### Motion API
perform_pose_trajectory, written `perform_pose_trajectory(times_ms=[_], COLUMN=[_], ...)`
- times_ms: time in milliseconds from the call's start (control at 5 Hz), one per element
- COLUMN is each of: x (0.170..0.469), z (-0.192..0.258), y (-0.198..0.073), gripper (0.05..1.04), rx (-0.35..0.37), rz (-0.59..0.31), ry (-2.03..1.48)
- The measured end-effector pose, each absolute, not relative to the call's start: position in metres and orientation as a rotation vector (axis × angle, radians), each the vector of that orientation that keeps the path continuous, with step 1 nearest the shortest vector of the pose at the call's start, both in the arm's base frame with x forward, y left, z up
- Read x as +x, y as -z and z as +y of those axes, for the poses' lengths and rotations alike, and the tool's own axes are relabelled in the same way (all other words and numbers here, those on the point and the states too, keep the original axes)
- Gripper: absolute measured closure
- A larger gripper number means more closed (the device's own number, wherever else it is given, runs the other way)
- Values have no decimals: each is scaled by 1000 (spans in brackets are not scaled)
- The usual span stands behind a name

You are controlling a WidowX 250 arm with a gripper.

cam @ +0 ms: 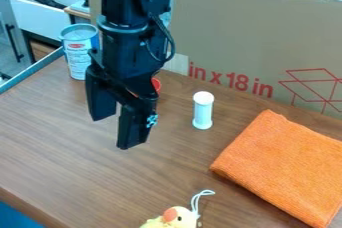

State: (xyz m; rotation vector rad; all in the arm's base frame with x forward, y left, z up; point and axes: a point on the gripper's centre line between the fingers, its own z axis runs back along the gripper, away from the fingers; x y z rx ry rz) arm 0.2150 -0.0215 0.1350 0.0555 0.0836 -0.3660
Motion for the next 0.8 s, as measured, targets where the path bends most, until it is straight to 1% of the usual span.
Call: perform_pose_trajectory(times_ms=[200, 400, 600, 800], x=[213, 205, 198, 197], z=[-22, -50, -80, -99], y=[-131, -126, -119, -100], gripper=[83, 83, 83, 83], rx=[55, 63, 35, -8], rz=[103, 112, 78, 90], ry=[362, 403, 441, 480])
